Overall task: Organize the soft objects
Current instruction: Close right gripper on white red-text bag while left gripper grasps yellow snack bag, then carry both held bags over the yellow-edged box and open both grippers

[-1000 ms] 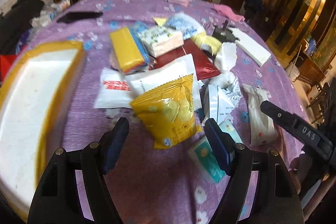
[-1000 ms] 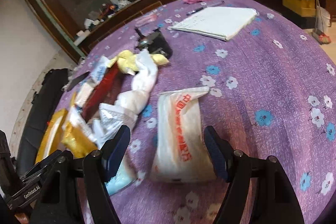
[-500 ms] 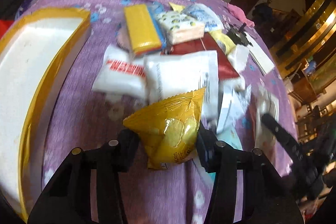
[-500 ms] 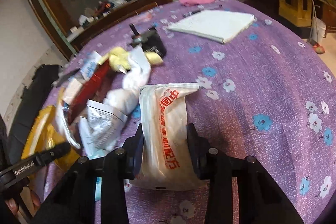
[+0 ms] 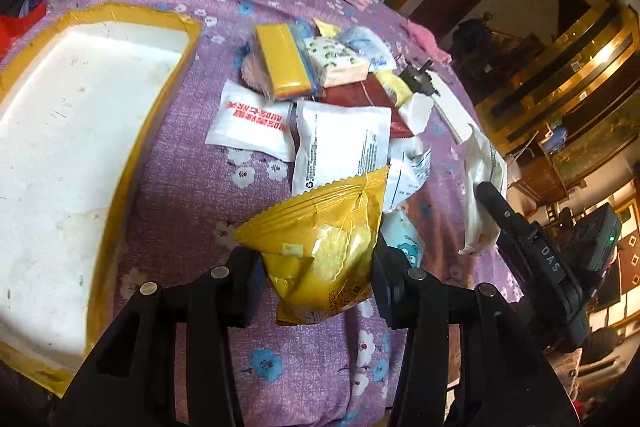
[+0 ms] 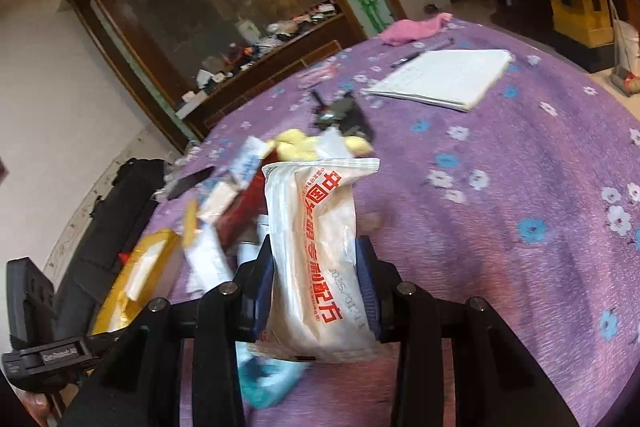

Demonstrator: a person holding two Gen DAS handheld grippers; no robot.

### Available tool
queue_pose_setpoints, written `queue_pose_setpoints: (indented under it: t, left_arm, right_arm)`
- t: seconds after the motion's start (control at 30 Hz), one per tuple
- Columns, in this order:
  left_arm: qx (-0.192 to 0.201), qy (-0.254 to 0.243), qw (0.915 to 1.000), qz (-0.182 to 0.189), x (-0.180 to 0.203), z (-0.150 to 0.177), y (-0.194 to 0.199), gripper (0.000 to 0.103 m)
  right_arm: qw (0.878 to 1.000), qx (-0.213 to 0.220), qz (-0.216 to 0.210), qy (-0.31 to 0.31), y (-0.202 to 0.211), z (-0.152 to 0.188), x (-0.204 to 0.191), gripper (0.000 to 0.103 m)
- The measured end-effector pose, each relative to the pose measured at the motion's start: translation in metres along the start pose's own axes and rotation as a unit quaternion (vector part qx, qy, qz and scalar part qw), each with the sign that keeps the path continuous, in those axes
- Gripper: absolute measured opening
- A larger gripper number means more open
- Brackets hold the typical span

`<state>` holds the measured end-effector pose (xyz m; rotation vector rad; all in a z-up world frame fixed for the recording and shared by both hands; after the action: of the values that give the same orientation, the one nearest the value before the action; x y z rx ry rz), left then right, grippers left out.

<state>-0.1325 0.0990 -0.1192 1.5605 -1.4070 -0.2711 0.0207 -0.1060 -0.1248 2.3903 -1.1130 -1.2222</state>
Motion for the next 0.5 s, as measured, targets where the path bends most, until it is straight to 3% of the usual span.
queue_pose_setpoints:
  t: [0.23, 0.5]
  left_arm:
    - [0.023, 0.033, 0.9978, 0.053, -0.013, -0.021, 0.032, 0.044]
    - [0.085, 0.062, 0.9944, 0.01, -0.062, -0.043, 0.093, 0.044]
  right_arm:
    - [0.997, -0.029, -0.074, 0.019, -0.009, 0.003, -0.046, 0.038]
    - [0.983, -0.091, -0.145, 0.061, -0.041, 0.028, -0.112, 0.038]
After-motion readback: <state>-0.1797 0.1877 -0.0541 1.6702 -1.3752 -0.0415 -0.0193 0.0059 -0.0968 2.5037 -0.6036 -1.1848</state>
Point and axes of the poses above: each gripper's, at about its wrist camera, not at the fingertips, and y roughly against the way its jaws point, x to its right, z to its underside, the point moved 4 cm from there along -y, roughly the way its jaws point, and after that the axes turned 6 degrees about -y, right-handed, at the moved point
